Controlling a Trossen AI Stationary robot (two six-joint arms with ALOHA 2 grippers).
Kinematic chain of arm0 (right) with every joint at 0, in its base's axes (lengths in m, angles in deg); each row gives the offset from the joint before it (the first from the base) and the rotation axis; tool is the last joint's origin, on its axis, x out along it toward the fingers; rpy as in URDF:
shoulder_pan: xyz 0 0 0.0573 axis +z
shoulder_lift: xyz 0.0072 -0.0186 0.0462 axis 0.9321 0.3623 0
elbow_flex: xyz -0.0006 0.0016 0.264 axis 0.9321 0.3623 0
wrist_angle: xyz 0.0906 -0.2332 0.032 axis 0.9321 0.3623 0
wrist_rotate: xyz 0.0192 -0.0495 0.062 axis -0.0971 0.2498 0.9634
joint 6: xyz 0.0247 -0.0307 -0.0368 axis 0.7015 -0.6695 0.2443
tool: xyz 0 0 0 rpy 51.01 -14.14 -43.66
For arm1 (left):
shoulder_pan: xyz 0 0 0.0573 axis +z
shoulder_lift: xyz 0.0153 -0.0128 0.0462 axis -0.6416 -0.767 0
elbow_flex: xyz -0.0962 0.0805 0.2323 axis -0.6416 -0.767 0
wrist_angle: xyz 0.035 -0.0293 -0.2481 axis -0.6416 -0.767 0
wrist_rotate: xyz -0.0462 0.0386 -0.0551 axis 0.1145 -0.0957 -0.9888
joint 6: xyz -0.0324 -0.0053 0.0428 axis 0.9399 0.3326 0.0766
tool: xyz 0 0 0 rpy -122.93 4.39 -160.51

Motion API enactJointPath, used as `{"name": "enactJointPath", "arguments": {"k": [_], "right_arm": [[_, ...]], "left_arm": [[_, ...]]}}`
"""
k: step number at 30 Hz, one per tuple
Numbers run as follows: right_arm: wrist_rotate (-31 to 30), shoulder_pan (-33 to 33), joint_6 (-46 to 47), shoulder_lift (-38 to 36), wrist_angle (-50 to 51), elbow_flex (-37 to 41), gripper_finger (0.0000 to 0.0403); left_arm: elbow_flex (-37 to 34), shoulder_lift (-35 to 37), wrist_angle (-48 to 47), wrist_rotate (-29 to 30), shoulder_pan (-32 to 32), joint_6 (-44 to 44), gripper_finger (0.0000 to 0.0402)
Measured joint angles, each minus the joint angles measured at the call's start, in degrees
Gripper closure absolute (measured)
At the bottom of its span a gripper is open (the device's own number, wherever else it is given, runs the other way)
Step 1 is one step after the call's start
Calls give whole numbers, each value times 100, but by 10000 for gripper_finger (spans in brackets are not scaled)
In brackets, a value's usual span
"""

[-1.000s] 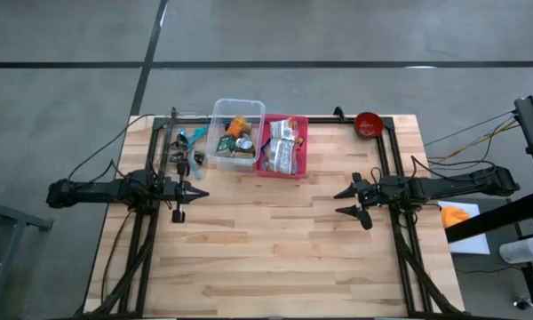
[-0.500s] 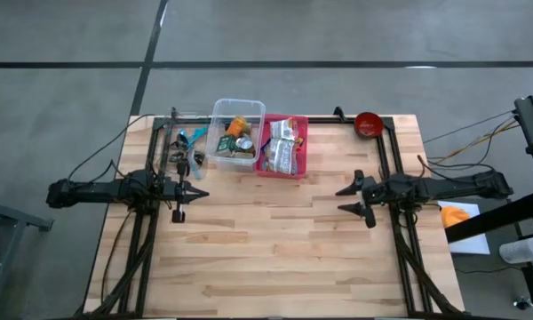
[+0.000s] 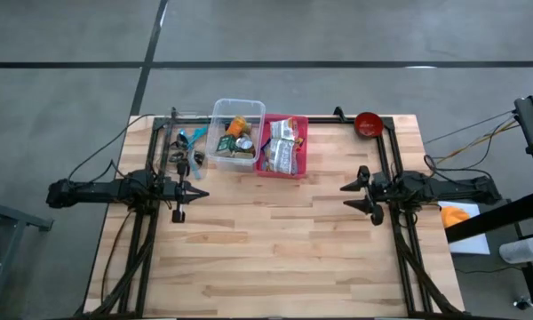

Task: Pick & Place Food Item
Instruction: Return to Home Position

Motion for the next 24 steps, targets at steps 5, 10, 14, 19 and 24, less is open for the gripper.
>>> {"name": "enactJointPath", "arguments": {"k": [5, 10, 14, 19, 24], "right_arm": [[-2, -2, 0, -149, -55, -2, 168], [-26, -2, 0, -149, 4, -2, 168], [-32, -2, 0, -147, 9, -2, 168], [-34, 0, 0, -147, 7, -2, 168], [-34, 0, 0, -147, 8, -2, 168]], "left_arm": [[0, 0, -2, 0, -1, 0, 401], [0, 0, -2, 0, 0, 0, 401], [0, 0, -2, 0, 0, 2, 401], [0, 0, -2, 0, 0, 2, 401], [0, 0, -2, 0, -1, 4, 401]]}}
